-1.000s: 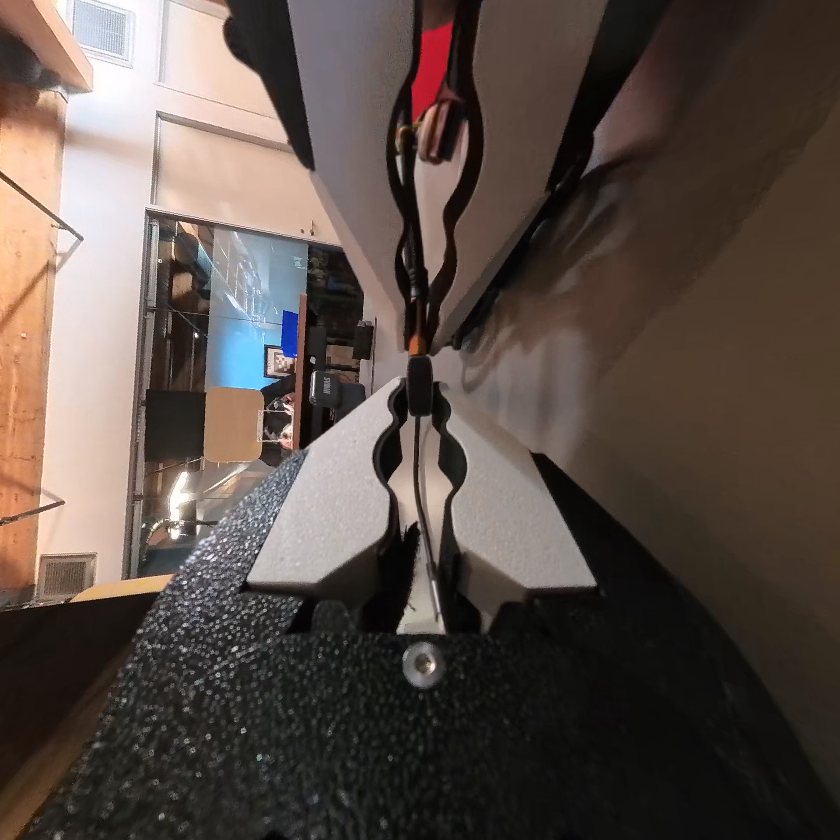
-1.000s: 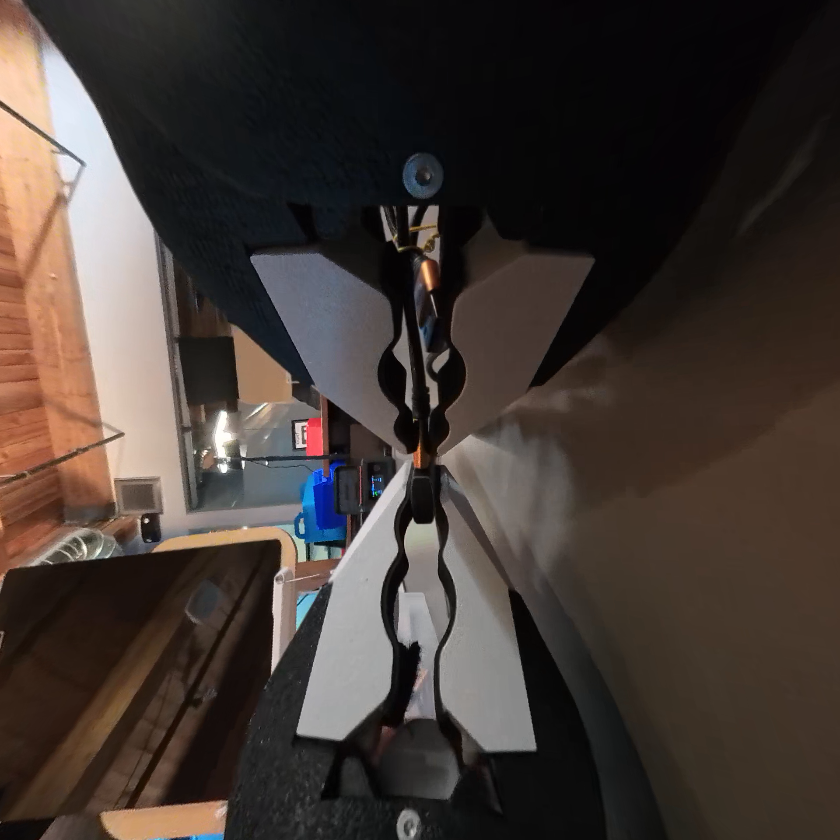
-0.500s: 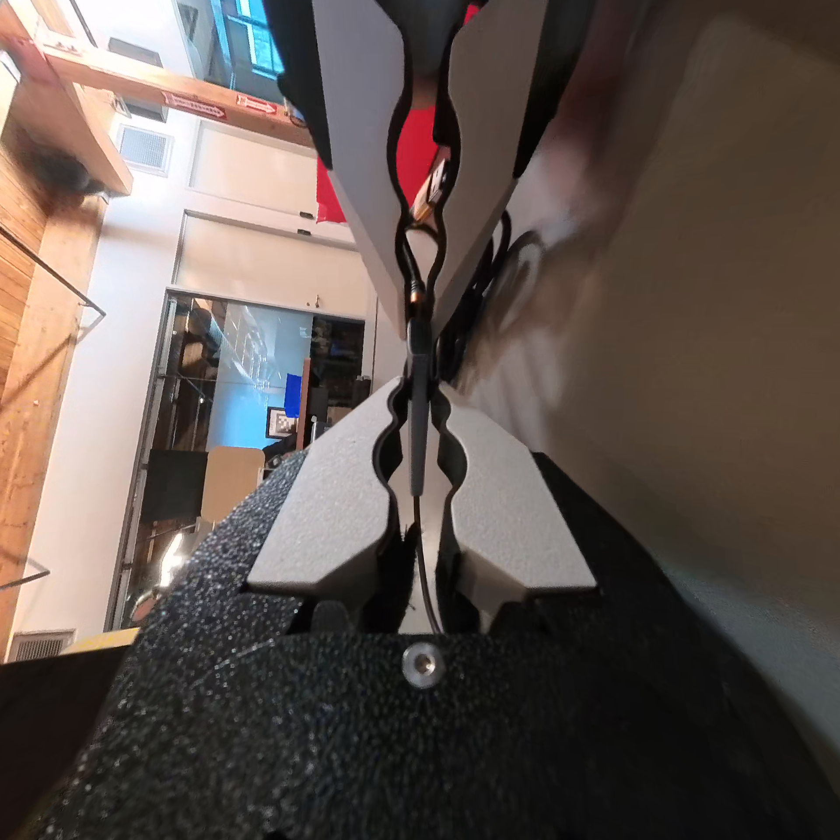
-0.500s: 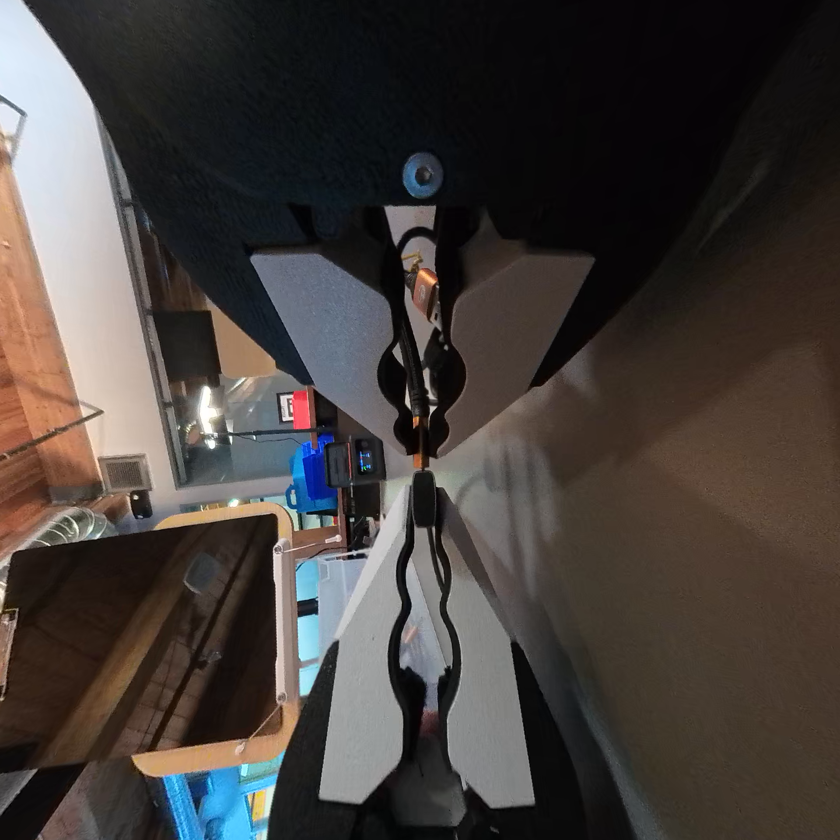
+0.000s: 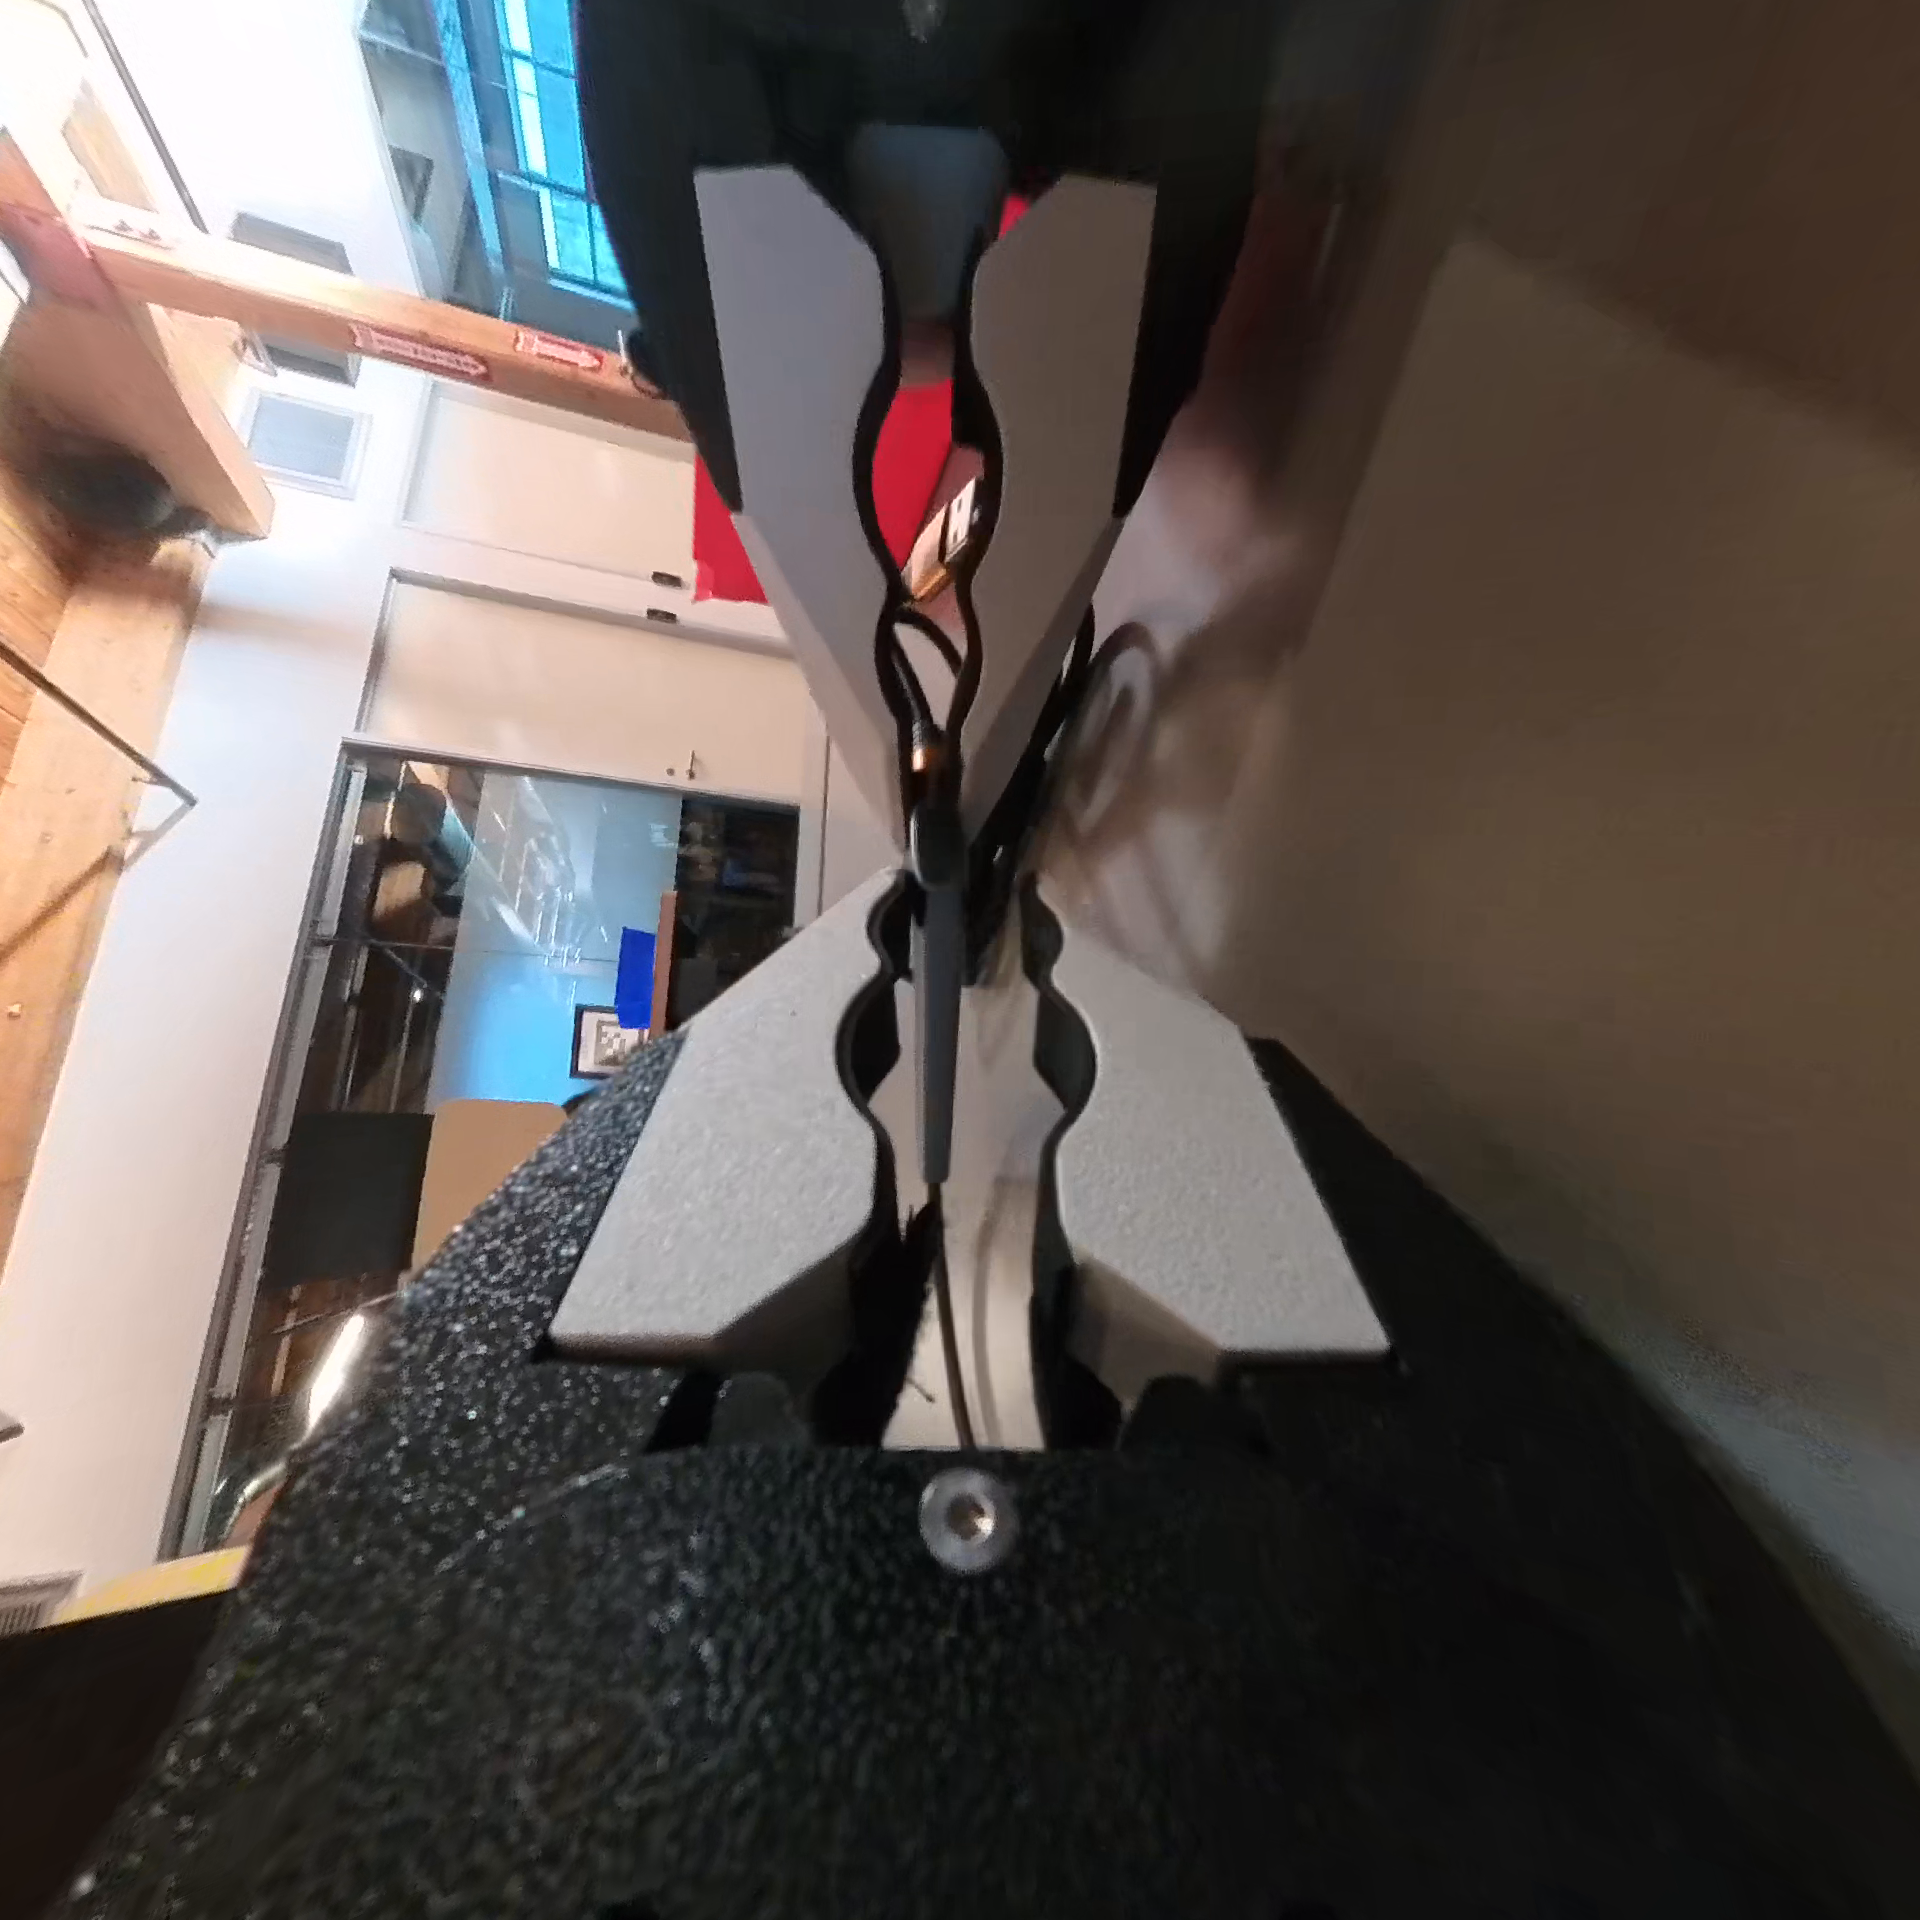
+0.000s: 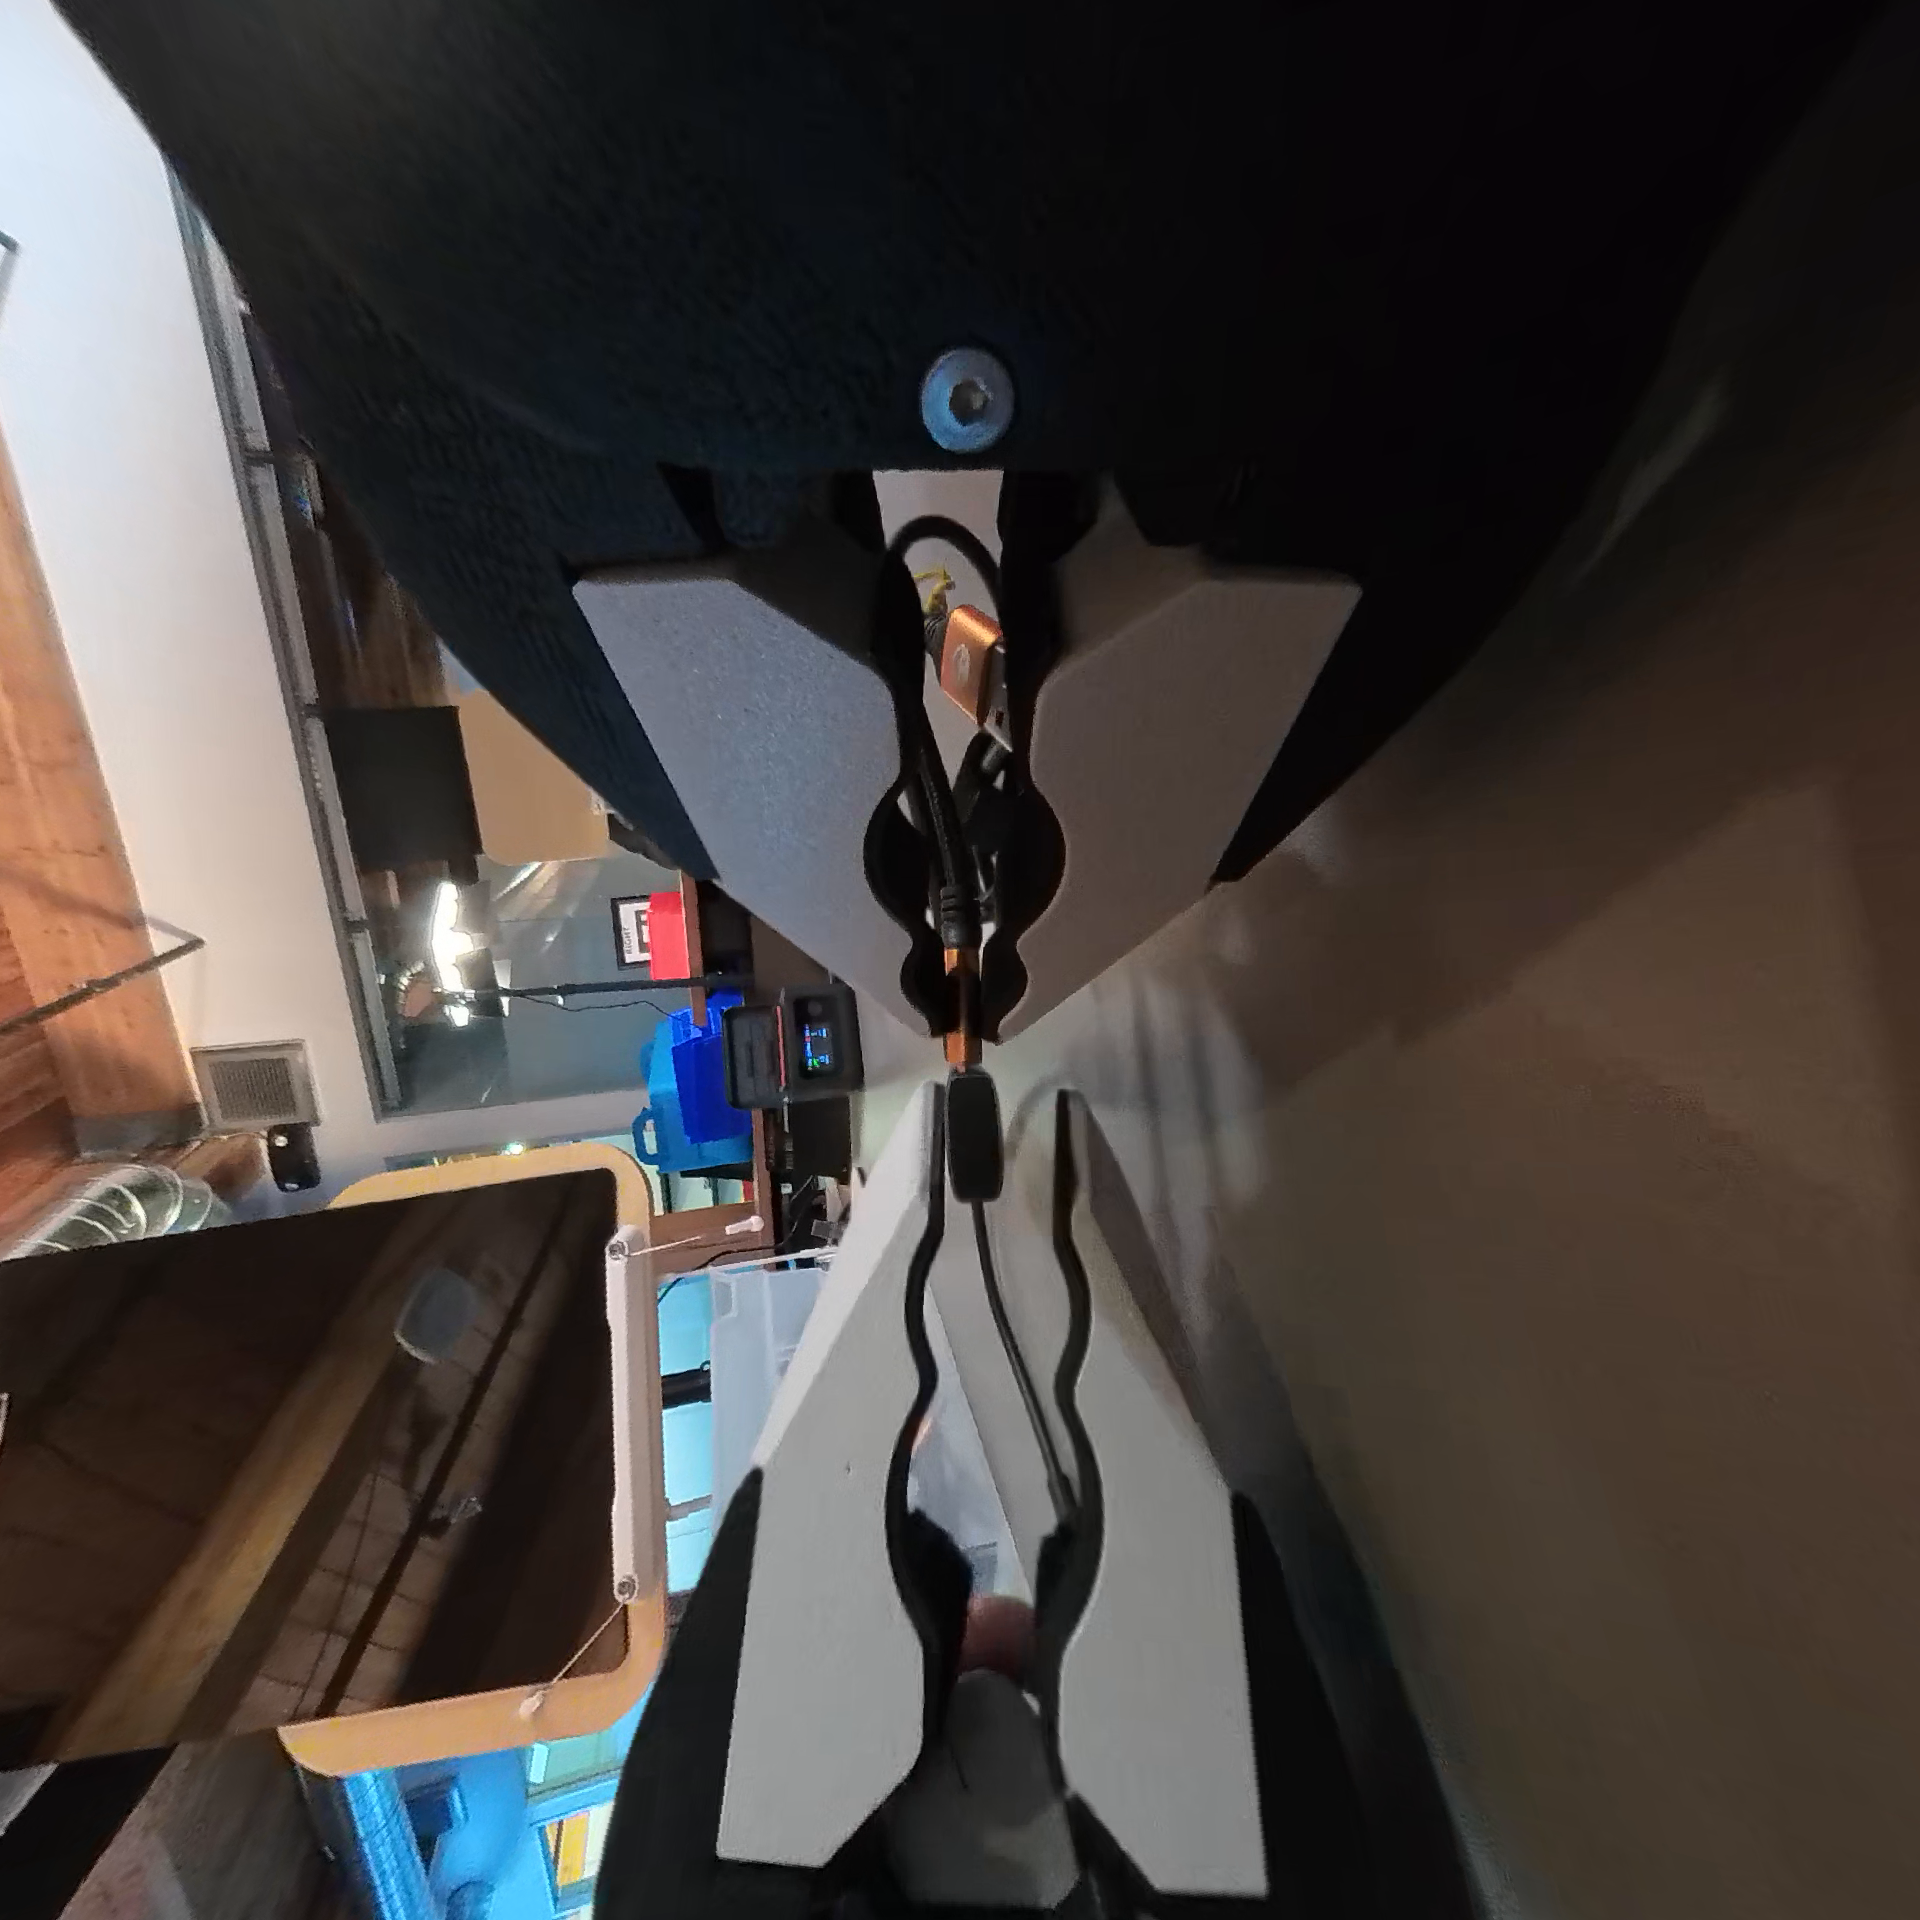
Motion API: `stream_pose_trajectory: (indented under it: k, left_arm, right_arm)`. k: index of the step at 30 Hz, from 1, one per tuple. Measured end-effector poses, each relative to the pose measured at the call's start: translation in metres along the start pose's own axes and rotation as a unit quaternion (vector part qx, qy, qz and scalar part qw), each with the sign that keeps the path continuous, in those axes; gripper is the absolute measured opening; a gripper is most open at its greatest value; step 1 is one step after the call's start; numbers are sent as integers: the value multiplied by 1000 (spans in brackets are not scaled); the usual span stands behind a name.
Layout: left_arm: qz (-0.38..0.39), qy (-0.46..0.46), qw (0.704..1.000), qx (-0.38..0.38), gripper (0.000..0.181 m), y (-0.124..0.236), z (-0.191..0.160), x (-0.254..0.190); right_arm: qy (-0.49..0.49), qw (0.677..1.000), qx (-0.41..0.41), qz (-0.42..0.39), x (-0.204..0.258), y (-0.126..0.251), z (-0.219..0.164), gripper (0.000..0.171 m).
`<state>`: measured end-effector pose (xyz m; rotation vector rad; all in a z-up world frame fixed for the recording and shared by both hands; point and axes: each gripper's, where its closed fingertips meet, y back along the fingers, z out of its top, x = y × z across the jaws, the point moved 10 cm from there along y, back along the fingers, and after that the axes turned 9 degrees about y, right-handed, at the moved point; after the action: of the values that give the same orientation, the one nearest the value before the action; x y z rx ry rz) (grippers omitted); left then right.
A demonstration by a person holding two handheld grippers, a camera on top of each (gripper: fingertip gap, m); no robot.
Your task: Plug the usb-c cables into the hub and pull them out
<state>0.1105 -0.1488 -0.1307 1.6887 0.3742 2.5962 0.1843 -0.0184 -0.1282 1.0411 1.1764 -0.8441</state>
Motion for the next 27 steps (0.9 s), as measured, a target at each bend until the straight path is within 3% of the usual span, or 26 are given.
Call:
stream_pose_trajectory:
  k: [2, 7, 27]
  left_arm:
    - [13, -7, 1000, 1, 8, -1, 0, 0]
    - [-4, 34, 999, -5, 8, 5, -1, 3]
    - [-33, 55, 997, -44, 8, 20, 3, -1]
  right_arm:
    - [5, 1000, 0, 2, 0, 0, 1, 4]
    - [-16, 999, -32, 1, 0, 1, 0, 5]
    - [-62, 994, -86, 19, 2, 12, 10, 6]
